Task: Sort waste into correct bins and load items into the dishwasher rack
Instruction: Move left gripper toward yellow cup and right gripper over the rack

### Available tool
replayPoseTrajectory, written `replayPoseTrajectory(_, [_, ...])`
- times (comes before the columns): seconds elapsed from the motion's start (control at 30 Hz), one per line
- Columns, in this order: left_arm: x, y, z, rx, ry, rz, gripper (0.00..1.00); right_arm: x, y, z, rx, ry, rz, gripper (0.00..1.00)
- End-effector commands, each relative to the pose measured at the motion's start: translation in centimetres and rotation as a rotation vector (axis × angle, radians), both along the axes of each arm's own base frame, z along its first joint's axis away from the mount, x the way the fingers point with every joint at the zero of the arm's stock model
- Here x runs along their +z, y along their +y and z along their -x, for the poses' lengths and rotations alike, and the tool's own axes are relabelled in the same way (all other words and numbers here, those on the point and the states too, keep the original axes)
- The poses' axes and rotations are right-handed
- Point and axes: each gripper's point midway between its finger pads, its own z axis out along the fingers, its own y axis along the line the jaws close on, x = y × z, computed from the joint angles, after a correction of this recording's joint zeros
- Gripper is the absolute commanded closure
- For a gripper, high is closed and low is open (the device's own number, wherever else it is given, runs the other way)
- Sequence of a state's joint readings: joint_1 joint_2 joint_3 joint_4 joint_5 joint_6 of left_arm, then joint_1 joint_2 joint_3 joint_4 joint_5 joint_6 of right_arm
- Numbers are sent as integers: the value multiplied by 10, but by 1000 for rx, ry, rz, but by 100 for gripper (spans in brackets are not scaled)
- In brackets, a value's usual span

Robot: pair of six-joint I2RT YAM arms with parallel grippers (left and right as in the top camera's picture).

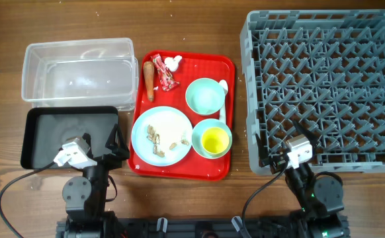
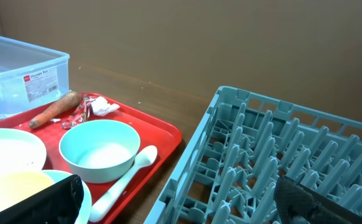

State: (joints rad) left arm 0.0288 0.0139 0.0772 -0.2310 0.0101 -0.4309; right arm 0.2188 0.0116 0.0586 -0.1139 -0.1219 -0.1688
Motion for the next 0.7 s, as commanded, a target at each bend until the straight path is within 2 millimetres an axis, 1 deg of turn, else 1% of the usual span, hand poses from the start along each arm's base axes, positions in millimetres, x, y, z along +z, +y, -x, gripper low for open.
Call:
replayPoseTrajectory(0.0, [0, -2, 0, -12, -8, 3, 0, -1, -2, -1, -14, 3, -11, 0])
replayPoseTrajectory(0.67, [0, -2, 0, -12, -8, 4, 0, 0, -2, -1, -13, 5, -18, 0])
